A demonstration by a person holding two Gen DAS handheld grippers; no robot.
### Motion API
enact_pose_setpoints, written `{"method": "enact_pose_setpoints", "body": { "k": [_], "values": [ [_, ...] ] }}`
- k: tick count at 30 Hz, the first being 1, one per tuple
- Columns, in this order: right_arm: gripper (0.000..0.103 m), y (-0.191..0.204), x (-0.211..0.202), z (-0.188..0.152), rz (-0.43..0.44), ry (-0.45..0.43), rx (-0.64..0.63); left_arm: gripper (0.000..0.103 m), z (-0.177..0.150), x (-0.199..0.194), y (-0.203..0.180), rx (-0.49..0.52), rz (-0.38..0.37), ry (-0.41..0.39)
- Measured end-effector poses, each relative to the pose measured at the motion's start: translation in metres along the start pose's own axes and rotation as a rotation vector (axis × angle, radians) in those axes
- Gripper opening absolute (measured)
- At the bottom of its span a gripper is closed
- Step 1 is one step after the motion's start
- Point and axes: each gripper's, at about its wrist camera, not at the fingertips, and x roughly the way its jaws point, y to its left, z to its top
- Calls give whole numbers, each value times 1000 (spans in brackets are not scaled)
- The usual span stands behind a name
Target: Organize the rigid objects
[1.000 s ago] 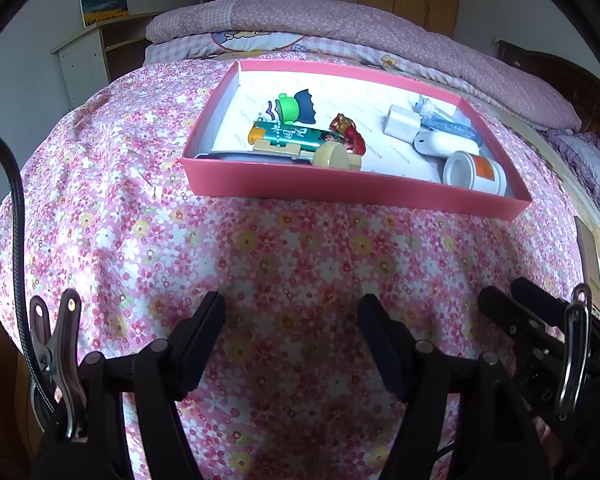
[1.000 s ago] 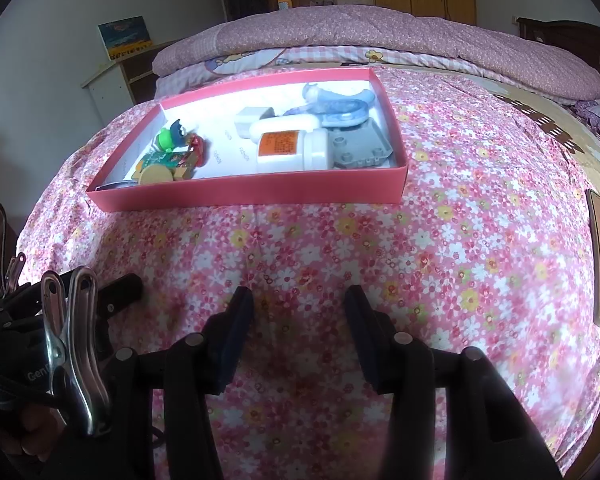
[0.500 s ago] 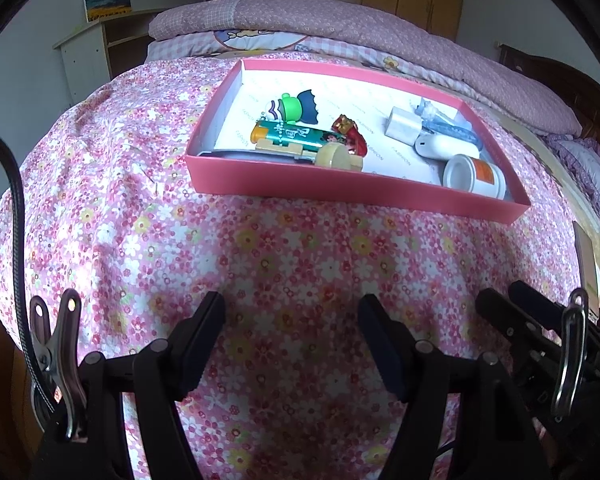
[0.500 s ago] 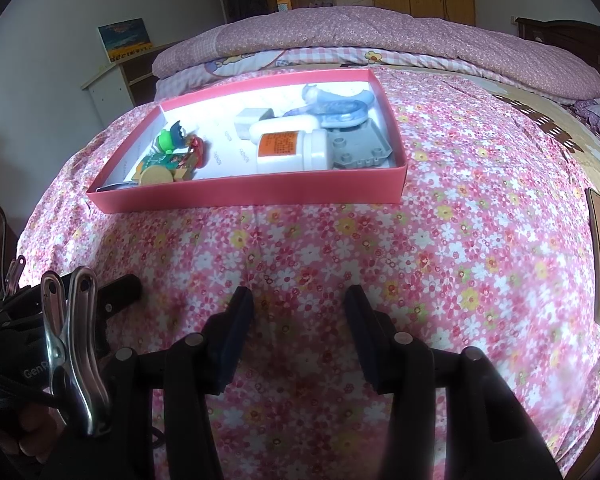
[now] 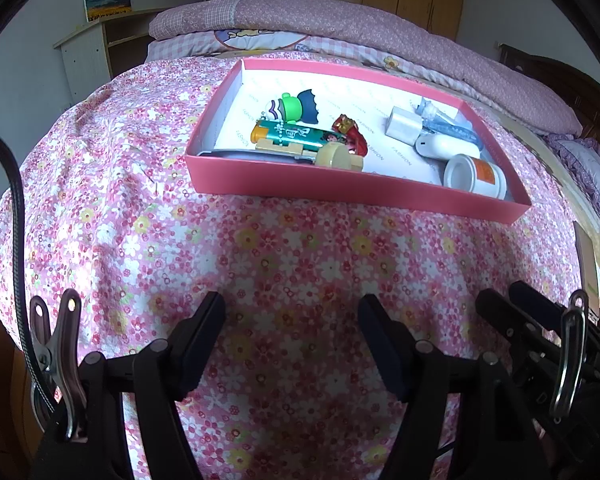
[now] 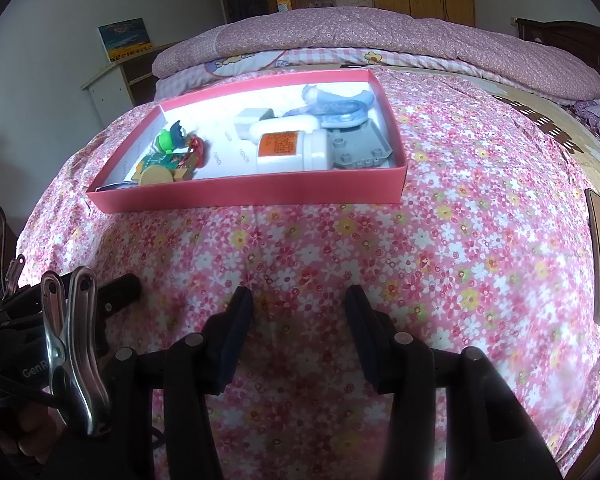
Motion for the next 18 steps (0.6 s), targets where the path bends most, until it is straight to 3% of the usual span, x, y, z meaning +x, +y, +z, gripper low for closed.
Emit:
{"method": "enact_pose_setpoints", "body": {
  "k": [18],
  "values": [
    [49,0,0,0,0,-1,0,73,0,0,0,0,2,1]
  ]
}}
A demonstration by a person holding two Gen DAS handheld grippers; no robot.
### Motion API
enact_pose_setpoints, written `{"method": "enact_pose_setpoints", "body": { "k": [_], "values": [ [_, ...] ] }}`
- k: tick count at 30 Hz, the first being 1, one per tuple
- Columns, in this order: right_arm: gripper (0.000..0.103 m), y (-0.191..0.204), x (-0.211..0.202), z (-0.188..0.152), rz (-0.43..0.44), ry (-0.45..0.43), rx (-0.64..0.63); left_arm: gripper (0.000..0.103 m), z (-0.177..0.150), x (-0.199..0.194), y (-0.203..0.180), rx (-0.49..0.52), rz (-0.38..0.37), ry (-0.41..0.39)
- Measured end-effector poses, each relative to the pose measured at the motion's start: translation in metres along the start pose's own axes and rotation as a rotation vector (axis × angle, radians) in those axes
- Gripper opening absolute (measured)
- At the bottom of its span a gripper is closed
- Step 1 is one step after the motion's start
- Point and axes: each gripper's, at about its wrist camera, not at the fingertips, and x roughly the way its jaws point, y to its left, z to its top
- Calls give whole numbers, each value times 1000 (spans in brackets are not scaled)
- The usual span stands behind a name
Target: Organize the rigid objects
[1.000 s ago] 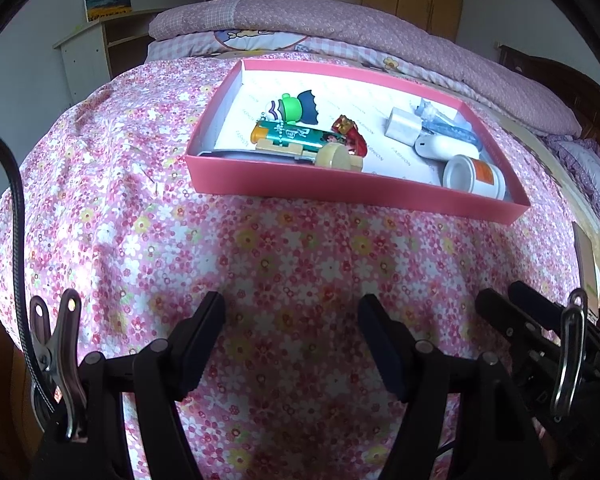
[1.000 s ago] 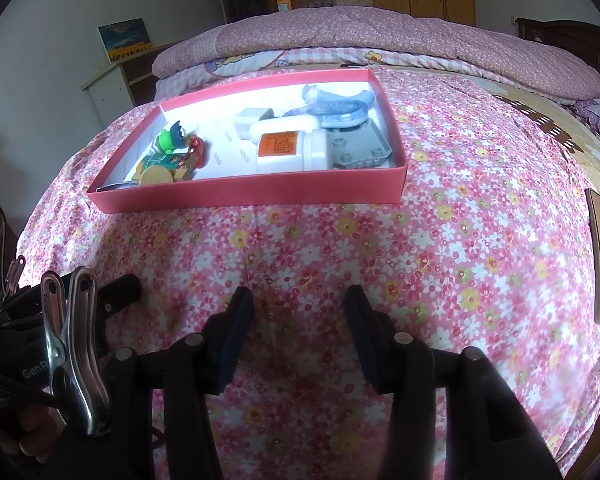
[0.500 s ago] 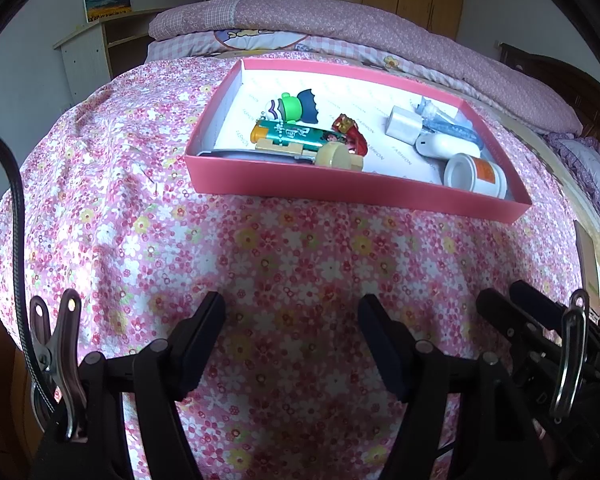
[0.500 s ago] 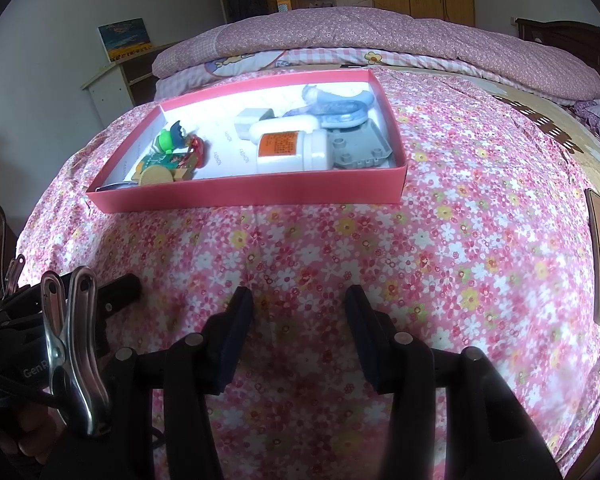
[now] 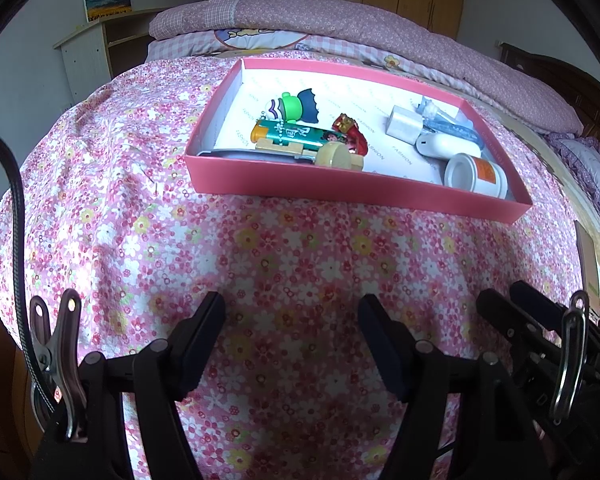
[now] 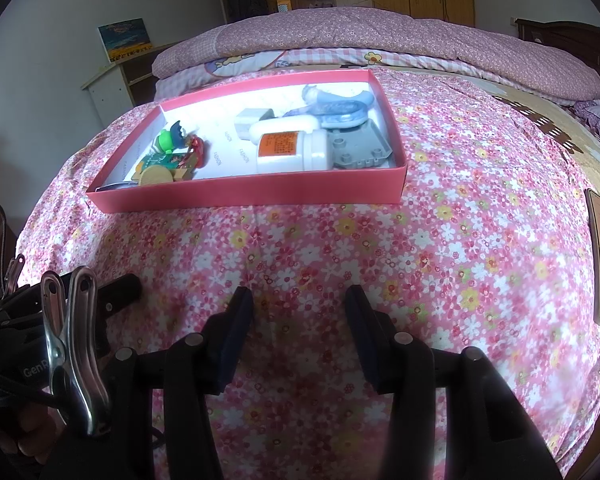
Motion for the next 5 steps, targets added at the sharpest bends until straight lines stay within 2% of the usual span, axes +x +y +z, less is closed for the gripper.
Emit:
{"method": "enact_pose_setpoints", "body": {
  "k": [5],
  "values": [
    [49,0,0,0,0,0,0,73,0,0,0,1,1,0]
  ]
}}
